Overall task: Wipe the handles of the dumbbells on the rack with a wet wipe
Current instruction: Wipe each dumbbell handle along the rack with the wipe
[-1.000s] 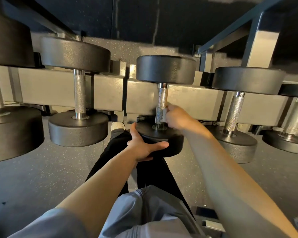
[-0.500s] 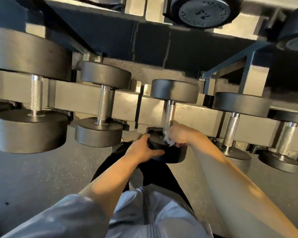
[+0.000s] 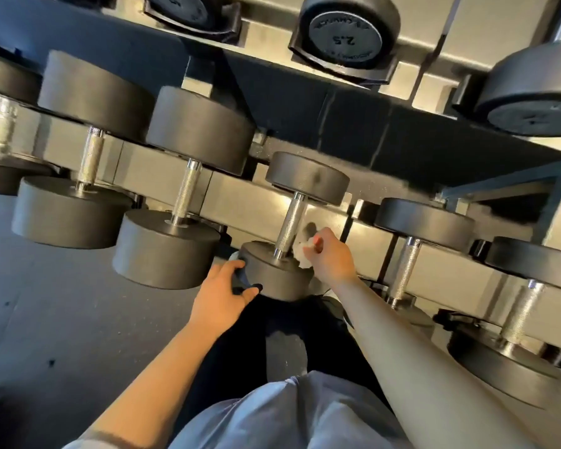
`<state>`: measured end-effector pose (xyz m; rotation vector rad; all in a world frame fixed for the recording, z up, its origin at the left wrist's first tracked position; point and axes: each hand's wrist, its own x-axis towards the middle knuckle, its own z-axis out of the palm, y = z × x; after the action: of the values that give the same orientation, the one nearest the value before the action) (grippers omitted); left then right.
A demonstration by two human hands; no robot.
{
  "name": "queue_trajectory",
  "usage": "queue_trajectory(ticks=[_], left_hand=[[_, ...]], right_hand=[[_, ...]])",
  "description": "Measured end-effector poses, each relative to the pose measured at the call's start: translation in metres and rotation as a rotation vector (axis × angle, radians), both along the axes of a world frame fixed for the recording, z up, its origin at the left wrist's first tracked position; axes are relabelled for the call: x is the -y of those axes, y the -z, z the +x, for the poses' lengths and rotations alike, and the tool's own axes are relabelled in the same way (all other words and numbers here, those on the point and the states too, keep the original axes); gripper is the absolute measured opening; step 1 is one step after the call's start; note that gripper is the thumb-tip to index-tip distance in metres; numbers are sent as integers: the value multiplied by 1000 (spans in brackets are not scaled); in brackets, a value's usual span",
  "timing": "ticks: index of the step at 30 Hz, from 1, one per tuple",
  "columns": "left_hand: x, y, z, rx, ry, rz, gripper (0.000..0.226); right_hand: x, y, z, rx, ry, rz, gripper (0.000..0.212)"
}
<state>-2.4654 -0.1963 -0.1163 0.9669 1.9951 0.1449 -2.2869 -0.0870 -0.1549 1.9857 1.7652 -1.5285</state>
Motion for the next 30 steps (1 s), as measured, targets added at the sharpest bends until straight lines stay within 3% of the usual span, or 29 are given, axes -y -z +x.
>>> queue_trajectory(ticks=[6,10,14,17,22,27,30], left_hand=[[6,12,-41,139,249,-16,78],[-20,16,-61,195,506,-205,82],[-37,14,-69,318,662,-313,80],[-37,16,-75,371,629,-336,76],[-35,16,-77,401,450,-307,69],[-39,13,-91,387,226,-276,60],[-37,3,-99,356,103,-261,51]], right_hand=[[9,9,-54,222,-94,-118,22],[0,-1,-58,255,-280,-202,29],[-1,-9,-77,243,-310,-195,31],[-2,-7,-91,296,-344,-176,36],[-13,-4,-113,481,-646,-278,52],[-23,11,-125,633,-698,-236,31],[-24,10,-119,573,-757,-205,29]])
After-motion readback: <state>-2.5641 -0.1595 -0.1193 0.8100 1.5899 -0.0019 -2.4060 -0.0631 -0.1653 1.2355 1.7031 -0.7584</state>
